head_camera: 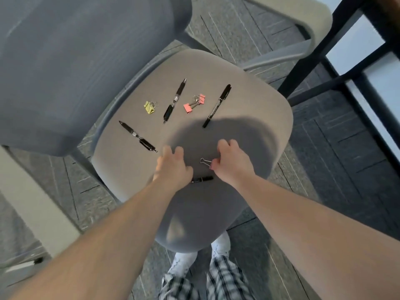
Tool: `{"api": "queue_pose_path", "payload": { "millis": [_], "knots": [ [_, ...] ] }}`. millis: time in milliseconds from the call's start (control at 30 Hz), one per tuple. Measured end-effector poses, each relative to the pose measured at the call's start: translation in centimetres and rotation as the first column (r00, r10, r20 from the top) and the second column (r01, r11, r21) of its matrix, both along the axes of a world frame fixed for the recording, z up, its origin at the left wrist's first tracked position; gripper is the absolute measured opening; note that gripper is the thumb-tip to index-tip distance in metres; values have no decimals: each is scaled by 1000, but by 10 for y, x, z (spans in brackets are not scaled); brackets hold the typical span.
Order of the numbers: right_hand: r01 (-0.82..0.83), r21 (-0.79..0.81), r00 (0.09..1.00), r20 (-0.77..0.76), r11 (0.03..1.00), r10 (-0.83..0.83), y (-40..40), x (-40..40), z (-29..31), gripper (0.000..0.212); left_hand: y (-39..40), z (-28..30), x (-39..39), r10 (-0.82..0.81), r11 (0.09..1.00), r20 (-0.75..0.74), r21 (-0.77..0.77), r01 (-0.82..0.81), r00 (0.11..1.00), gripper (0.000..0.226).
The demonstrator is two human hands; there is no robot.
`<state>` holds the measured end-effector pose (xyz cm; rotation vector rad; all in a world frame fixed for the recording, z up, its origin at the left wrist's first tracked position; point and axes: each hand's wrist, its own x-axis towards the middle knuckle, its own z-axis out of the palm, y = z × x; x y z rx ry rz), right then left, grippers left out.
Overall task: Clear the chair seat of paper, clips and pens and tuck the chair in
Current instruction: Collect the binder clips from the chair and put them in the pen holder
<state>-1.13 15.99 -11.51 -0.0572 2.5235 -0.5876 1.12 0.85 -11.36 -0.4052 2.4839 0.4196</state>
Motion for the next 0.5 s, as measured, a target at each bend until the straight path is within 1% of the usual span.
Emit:
{"api": "queue_pose_path", "payload": {
  "millis": [33, 133, 200, 233, 300, 367, 400, 433, 500],
  "knots": [
    [15, -5, 1000, 13, 1000, -15, -2, -2, 2, 17, 0, 3, -1, 32, 999, -24, 26, -31, 999, 26],
    [37, 7, 998, 48, 999, -37, -9, -9, 7, 14, -1, 13, -6, 96, 991, -106, 103, -85, 990, 23],
    [51, -11, 998, 41, 999, -51, -14, -11, 10, 7, -4, 20, -12, 117, 984, -118, 148, -99, 986, 20],
    [53, -24, 998, 35, 998, -52, -15, -11, 11, 6, -6, 22, -15, 123, 983, -116, 149, -105, 986, 19],
    [3, -4, 998, 57, 1000, -2, -18, -10, 10, 23, -13, 24, -20, 139, 985, -110, 120, -126, 984, 18],
    [-95, 56, 987, 134, 994, 86, -18, -8, 7, 44, -21, 24, -24, 141, 988, -123, 84, -131, 982, 20],
    [-128, 74, 979, 170, 989, 114, -18, -7, 4, 50, -25, 23, -25, 134, 990, -132, 67, -126, 982, 20],
    [-146, 82, 973, 193, 986, 128, -18, -6, 1, 52, -30, 22, -26, 123, 992, -141, 53, -117, 982, 20],
    [-158, 101, 969, 206, 982, 135, -19, -3, -5, 48, -39, 18, -27, 92, 996, -154, 36, -87, 984, 19]
  ]
}}
